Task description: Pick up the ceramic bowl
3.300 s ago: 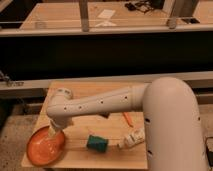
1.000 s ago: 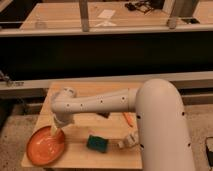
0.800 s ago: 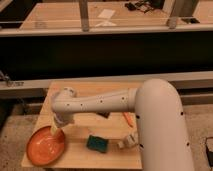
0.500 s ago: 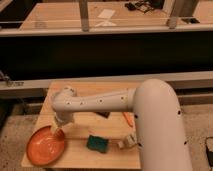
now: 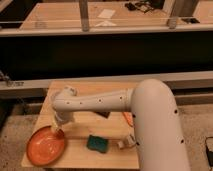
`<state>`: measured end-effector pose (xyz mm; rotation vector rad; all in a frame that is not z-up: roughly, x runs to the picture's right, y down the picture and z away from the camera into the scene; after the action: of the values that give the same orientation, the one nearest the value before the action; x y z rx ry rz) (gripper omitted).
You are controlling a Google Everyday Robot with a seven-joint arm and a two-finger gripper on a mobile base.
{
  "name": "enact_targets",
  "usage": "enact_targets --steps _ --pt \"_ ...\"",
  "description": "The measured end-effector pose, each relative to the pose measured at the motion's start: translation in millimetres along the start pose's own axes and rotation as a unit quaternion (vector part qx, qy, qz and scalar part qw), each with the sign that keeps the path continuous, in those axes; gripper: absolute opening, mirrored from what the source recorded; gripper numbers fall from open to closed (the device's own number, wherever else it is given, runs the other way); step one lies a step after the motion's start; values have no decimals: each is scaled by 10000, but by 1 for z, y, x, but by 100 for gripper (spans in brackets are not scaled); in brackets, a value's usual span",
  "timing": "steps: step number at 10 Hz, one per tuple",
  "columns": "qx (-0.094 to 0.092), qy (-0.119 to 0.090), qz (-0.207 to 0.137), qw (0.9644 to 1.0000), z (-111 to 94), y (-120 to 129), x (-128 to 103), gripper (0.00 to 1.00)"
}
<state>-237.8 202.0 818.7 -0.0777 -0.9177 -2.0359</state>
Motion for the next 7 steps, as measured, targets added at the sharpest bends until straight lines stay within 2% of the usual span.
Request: enact_targets --steps 7 --pt "-28 -1 -23 10000 8 5 8 73"
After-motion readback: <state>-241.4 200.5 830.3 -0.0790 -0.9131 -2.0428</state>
